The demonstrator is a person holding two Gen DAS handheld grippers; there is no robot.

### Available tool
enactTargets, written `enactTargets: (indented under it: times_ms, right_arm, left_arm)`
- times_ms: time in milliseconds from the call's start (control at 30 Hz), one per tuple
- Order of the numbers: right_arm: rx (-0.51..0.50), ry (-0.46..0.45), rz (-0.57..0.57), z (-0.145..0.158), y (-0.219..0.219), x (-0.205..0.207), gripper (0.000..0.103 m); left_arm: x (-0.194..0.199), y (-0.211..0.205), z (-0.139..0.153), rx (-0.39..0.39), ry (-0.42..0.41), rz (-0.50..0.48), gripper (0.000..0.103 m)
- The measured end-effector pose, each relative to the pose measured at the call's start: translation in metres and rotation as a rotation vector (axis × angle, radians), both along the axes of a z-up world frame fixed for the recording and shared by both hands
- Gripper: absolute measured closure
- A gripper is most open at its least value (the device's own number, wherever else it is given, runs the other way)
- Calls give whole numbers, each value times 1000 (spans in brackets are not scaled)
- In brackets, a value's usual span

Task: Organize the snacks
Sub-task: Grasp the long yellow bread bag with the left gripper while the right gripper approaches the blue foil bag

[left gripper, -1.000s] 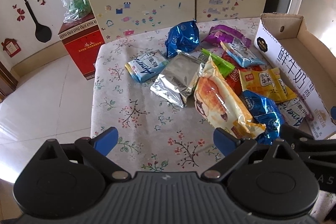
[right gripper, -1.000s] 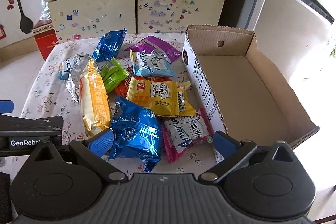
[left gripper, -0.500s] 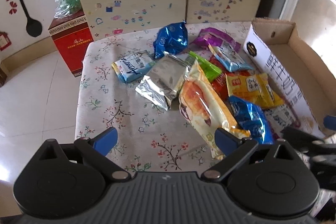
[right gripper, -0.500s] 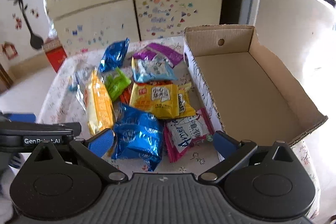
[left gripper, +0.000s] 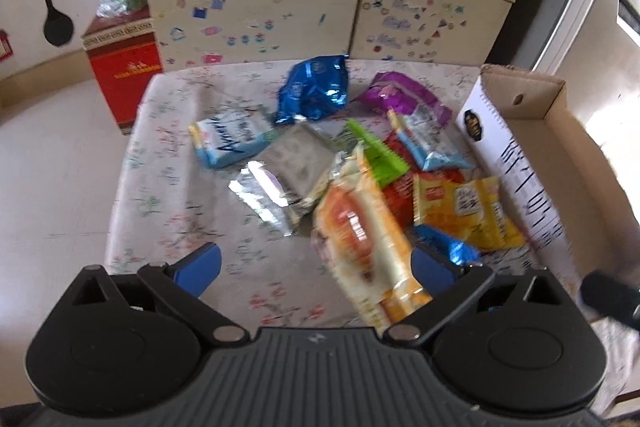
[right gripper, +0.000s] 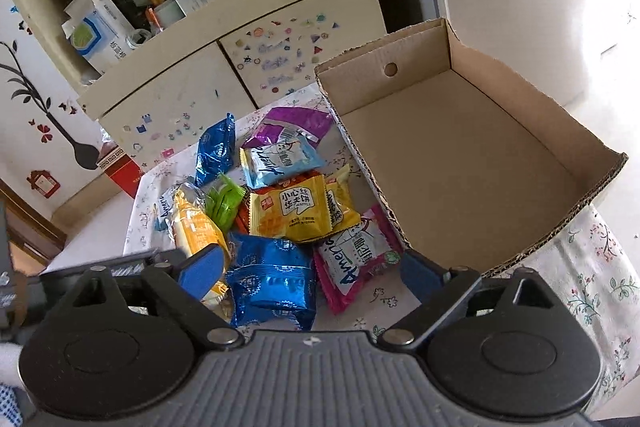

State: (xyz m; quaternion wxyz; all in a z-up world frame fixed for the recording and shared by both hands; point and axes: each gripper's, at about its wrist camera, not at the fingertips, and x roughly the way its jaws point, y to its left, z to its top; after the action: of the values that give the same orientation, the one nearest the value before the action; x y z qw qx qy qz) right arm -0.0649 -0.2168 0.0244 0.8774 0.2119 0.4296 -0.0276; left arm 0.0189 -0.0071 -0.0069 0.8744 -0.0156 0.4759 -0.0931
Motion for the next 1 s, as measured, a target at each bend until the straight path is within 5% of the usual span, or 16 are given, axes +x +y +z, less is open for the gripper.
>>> enactTargets:
  times_ms: [400, 667, 833, 1000]
  right_arm:
    - [71, 31, 33, -9, 4, 5, 20]
    - [126, 62, 38, -16, 7, 9, 21]
    - [132, 78, 62, -21, 15, 13, 21]
    - [153, 107, 74, -30, 23, 19, 21]
  left_arm:
    - [21, -9, -38, -74, 46, 72, 6]
    - [19, 8, -39, -188, 81, 77, 42]
    - [13, 20, -29, -161, 73, 72, 51]
    - [12, 42, -32, -124, 105, 90, 49]
